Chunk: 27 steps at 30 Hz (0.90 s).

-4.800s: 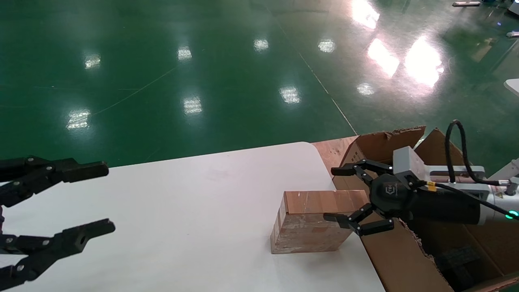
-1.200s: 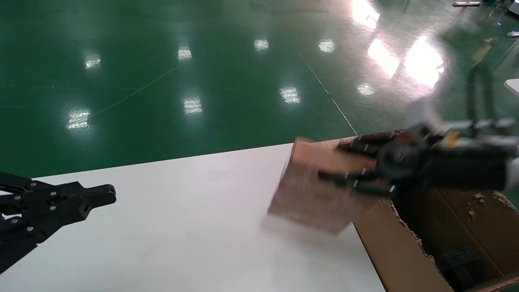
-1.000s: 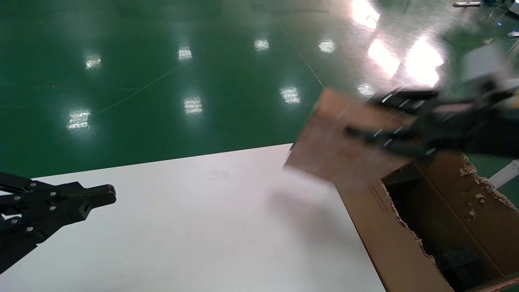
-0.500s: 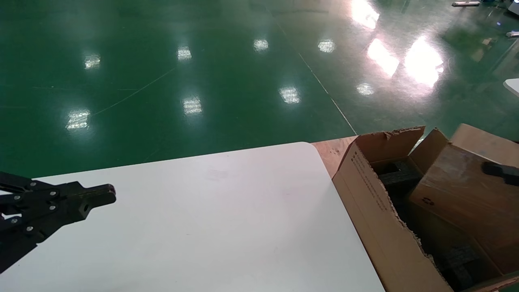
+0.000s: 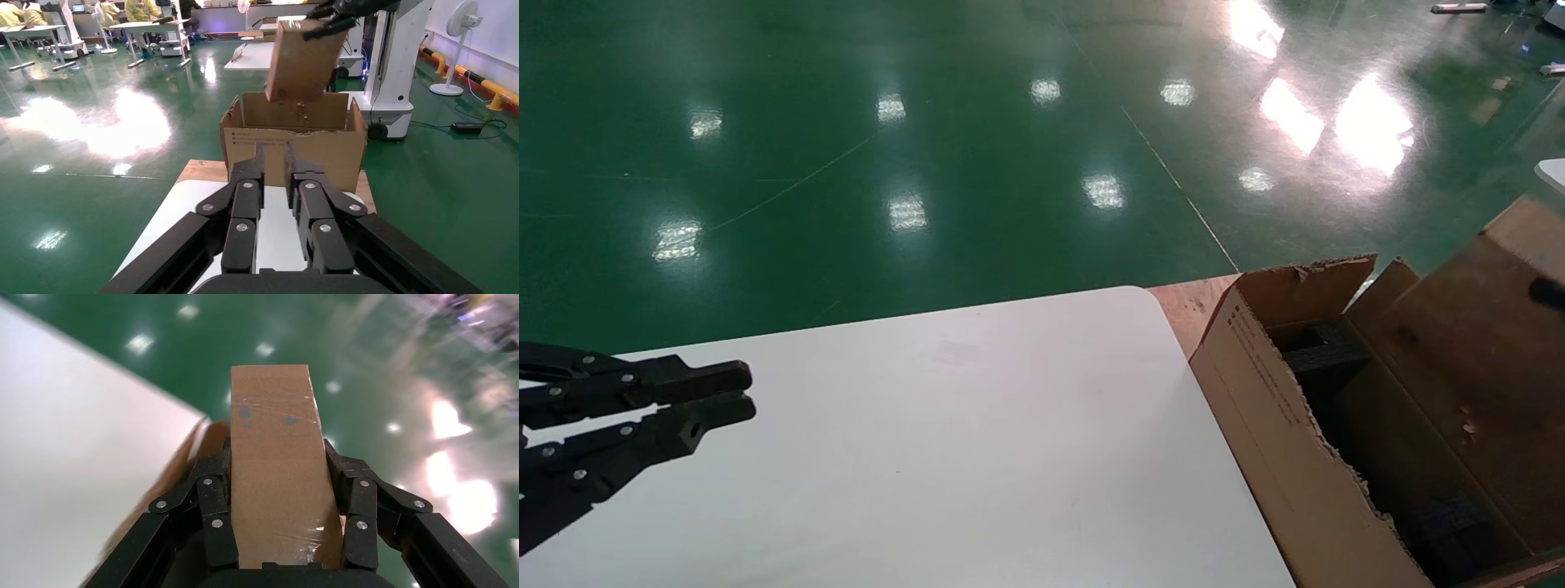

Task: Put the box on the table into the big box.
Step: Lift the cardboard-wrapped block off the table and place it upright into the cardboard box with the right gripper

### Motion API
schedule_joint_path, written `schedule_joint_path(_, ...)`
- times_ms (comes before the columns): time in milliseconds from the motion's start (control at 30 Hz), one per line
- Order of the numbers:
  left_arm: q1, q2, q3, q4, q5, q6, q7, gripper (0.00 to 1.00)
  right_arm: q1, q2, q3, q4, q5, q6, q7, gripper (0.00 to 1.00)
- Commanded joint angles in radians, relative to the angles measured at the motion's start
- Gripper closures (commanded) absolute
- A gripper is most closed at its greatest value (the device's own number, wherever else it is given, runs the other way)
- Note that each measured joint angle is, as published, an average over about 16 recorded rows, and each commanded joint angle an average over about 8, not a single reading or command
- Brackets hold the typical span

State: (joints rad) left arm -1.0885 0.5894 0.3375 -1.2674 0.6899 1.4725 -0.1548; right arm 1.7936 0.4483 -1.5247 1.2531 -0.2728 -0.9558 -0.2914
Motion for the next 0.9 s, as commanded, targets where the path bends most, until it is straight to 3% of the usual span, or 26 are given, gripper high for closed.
schedule_joint_path(33,0.0,0.0,0.0,0.0,0.0,0.0,0.0,0.0,0.061,0.012,-0.062,0.027,0.04,0.058,-0.048,1.0)
schedule_joint_path(333,0.0,0.0,0.0,0.0,0.0,0.0,0.0,0.0,0.281,0.048,-0.334,0.054,0.172,0.145,-0.198,1.0)
schedule_joint_path(900,0.0,0.0,0.0,0.0,0.0,0.0,0.0,0.0,0.505,0.071,-0.577,-0.052,0.283,0.103,-0.283,1.0)
